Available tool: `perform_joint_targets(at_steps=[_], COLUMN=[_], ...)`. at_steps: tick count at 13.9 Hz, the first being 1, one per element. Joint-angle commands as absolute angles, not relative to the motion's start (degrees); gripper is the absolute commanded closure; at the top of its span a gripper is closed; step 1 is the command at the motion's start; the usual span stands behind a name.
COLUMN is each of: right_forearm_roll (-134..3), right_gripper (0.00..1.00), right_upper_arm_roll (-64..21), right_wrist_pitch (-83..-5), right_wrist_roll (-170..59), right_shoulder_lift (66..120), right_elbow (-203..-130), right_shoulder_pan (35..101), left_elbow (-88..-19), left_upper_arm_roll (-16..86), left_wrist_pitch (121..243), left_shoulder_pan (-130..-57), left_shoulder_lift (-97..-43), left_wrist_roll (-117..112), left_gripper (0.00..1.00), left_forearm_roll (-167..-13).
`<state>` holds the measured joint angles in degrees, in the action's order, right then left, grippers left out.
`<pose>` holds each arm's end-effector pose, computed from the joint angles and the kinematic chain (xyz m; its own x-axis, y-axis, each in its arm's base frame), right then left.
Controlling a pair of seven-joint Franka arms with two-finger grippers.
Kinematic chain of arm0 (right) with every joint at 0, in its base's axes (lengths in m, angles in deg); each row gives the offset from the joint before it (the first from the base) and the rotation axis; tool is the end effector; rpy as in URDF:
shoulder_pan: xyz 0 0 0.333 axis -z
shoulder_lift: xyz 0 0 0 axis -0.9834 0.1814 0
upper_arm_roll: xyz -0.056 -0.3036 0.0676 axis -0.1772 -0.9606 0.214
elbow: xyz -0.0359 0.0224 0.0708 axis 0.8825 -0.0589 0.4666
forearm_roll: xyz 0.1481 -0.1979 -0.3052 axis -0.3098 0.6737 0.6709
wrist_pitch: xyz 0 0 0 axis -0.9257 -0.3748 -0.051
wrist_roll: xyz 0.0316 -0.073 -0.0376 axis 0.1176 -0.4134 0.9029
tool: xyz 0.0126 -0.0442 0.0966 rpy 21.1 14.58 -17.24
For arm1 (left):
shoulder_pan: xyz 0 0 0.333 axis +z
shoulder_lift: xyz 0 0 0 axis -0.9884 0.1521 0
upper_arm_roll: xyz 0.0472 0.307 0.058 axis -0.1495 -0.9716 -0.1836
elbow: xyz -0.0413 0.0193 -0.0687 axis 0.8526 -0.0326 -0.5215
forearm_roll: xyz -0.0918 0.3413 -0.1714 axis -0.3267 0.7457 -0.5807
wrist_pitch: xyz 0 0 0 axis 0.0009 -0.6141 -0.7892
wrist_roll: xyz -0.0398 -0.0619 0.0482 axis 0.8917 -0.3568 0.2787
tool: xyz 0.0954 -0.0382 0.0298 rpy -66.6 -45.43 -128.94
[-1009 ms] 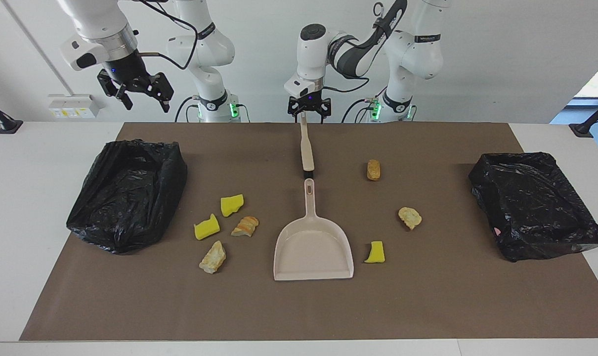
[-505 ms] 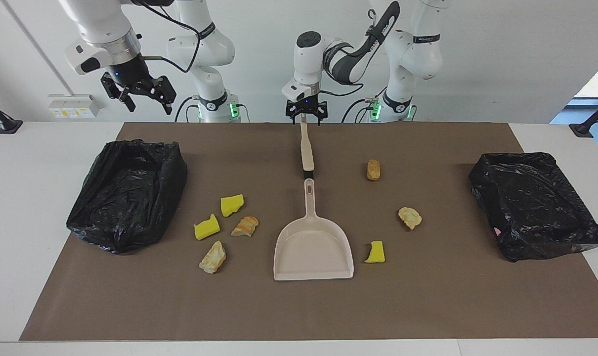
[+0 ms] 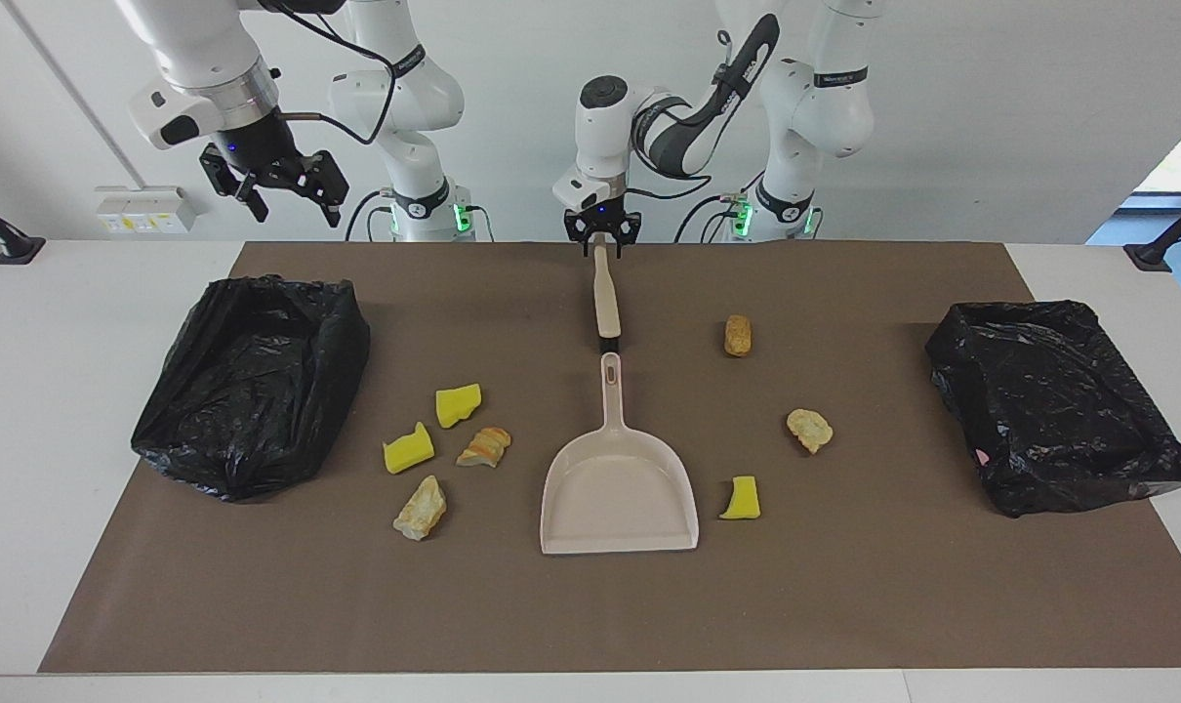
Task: Sweep and dump trash in bin
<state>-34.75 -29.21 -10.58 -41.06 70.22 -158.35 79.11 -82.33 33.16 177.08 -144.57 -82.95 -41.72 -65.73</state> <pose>0.5016 -0.0031 0.6430 0.9912 -0.1137 -0.0675 -0.1133 -0.9935 0.0111 0.2077 -0.4350 0.3367 0.9884 -0.1500 -0.0234 -0.1502 -0.9886 -0.0061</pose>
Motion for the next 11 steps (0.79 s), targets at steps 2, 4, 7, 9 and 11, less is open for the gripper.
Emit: perform_joint_targets(at_steps=[2, 4, 7, 9, 11], right_forearm_roll=[-35.93, -35.84, -35.75, -36.19, -36.97], right_gripper=[0.0, 0.0, 0.0, 0.0, 0.0], right_upper_arm_roll=[-28.97, -28.97, -28.44, -28.09, -28.01], right_wrist_pitch=[-11.63, -11.89, -12.25, -12.33, -13.03], right_wrist_roll=[-40.39, -40.3, -39.51, -33.83, -28.89], right_shoulder_lift=[68.86, 68.94, 71.83, 75.69, 81.91], right_elbow=[-160.1, -159.93, -156.34, -153.96, -149.15], right_shoulder_pan=[79.55, 79.46, 77.36, 74.21, 70.6], left_elbow=[-82.15, -80.39, -80.47, -82.31, -84.68], left_upper_arm_roll=[31.43, 31.43, 31.43, 31.43, 31.52], left_wrist_pitch=[172.8, 165.78, 157.34, 153.72, 151.61], left_shoulder_pan=[-145.06, -142.26, -140.76, -140.23, -137.26], left_shoulder_lift=[-84.25, -86.26, -89.87, -93.03, -95.84], left_wrist_roll=[-41.17, -40.47, -37.22, -34.6, -27.33], left_gripper=[1.0, 1.0, 1.0, 1.0, 1.0], left_forearm_roll=[-66.4, -65.87, -65.61, -65.26, -65.25])
